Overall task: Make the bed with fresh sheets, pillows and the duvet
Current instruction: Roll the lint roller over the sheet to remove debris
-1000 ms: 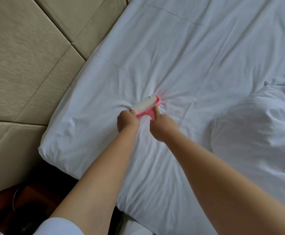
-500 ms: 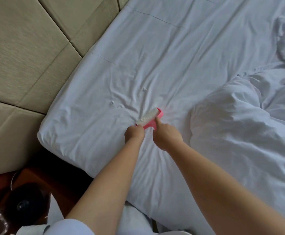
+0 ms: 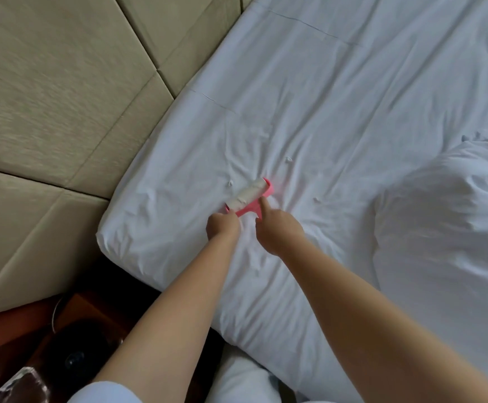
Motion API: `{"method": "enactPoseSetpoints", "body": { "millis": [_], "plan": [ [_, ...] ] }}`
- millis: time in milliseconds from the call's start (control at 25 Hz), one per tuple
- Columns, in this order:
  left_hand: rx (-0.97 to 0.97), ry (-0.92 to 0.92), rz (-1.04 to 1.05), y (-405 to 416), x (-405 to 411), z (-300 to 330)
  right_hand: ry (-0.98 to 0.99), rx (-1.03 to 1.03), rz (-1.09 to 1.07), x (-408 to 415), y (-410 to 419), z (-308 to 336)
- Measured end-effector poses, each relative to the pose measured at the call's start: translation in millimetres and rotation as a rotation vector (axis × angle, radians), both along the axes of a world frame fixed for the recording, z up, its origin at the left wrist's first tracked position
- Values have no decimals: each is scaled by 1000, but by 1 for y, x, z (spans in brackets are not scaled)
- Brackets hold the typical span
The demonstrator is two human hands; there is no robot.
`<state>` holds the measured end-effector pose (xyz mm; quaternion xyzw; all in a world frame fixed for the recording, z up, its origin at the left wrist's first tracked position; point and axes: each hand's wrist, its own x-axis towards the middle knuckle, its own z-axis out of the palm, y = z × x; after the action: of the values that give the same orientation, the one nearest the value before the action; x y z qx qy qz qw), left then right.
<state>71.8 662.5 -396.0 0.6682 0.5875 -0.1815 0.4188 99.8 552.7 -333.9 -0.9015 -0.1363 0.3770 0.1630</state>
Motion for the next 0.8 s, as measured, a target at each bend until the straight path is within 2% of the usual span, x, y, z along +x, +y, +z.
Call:
{"method": "enactPoseSetpoints", "body": {
  "millis": [200,480,800],
  "plan": [
    [13,-71,9,44,32,-14,-41,-16,44,35,42,-15],
    [143,-138,-158,80,55,-17,-34,-15,42,63,74,-22],
    [25,-51,-147,45,31,2,25,-49,82,42,36,-10]
  ]
}}
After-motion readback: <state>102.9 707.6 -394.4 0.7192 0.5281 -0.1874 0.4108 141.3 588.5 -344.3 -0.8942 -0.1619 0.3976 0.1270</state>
